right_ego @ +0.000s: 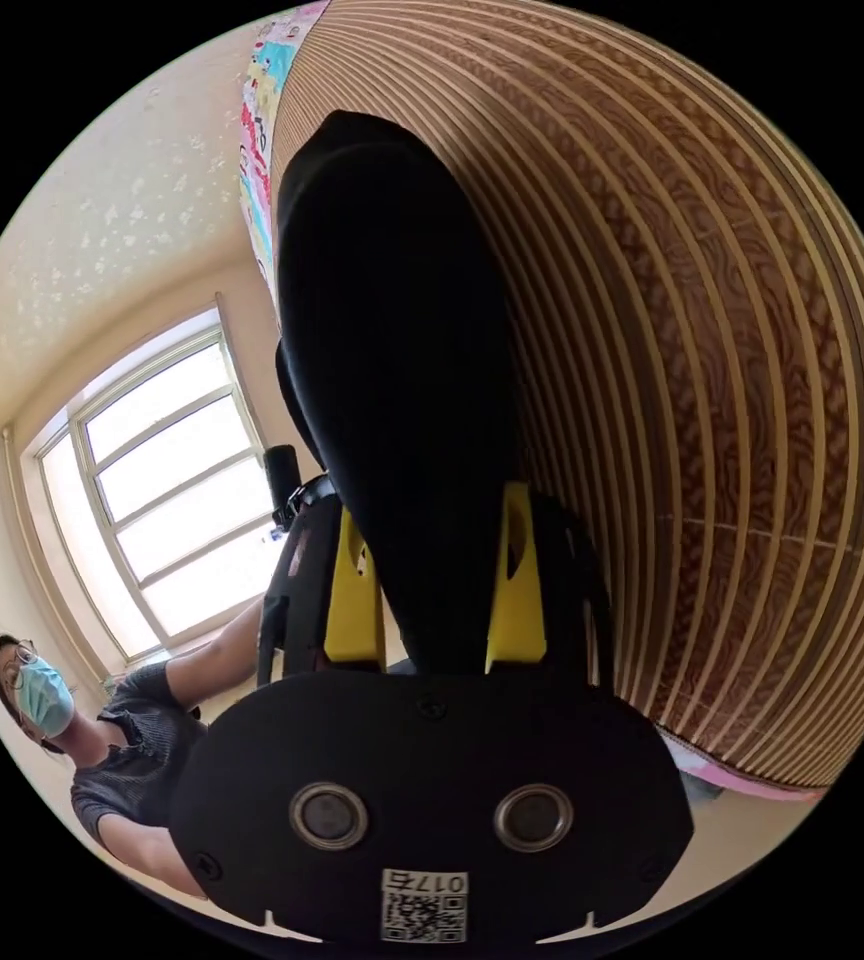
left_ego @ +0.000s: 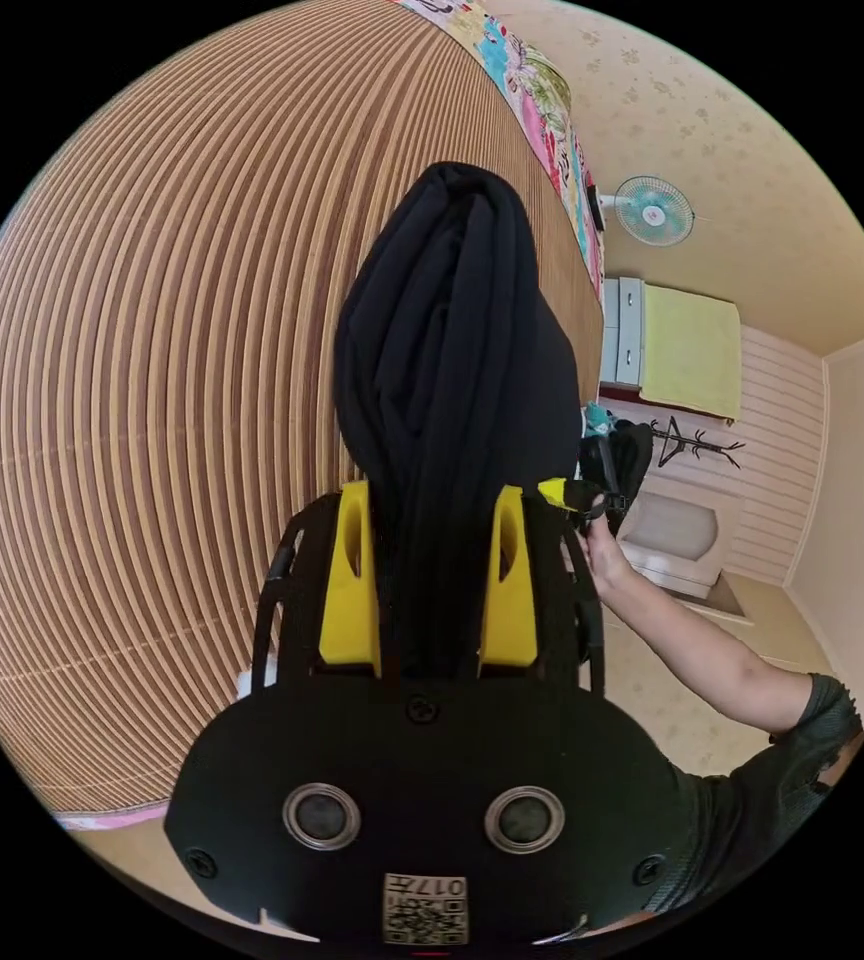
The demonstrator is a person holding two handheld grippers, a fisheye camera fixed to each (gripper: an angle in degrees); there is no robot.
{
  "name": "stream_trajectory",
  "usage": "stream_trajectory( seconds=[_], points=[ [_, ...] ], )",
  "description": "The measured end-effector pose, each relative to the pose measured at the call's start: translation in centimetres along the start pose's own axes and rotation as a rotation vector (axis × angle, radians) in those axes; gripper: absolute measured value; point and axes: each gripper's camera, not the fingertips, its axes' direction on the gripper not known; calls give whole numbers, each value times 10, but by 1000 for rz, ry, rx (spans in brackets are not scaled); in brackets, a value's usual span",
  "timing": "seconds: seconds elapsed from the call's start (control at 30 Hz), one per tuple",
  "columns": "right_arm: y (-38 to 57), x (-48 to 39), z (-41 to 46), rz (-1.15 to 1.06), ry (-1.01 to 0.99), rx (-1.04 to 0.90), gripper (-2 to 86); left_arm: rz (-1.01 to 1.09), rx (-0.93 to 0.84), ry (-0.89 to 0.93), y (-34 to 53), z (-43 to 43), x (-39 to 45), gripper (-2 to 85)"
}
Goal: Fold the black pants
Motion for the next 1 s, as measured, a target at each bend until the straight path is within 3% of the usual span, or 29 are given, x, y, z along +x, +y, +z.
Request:
stream_trajectory(
  seconds=[0.23, 0.5, 0.73, 1.0],
  points=[
    [104, -33, -1, -11, -112, 42, 128, 9, -71, 110, 41, 8, -10, 94],
    [253, -84, -74, -60, -111, 111, 109, 119, -259, 175, 116, 45, 66, 93],
    [345, -124, -248, -250, -63, 294, 109, 371, -298, 167, 105, 117, 209, 95],
    [406, -158, -521, -448, 153, 452, 110, 624, -245, 234, 58, 291, 436, 98]
  ],
)
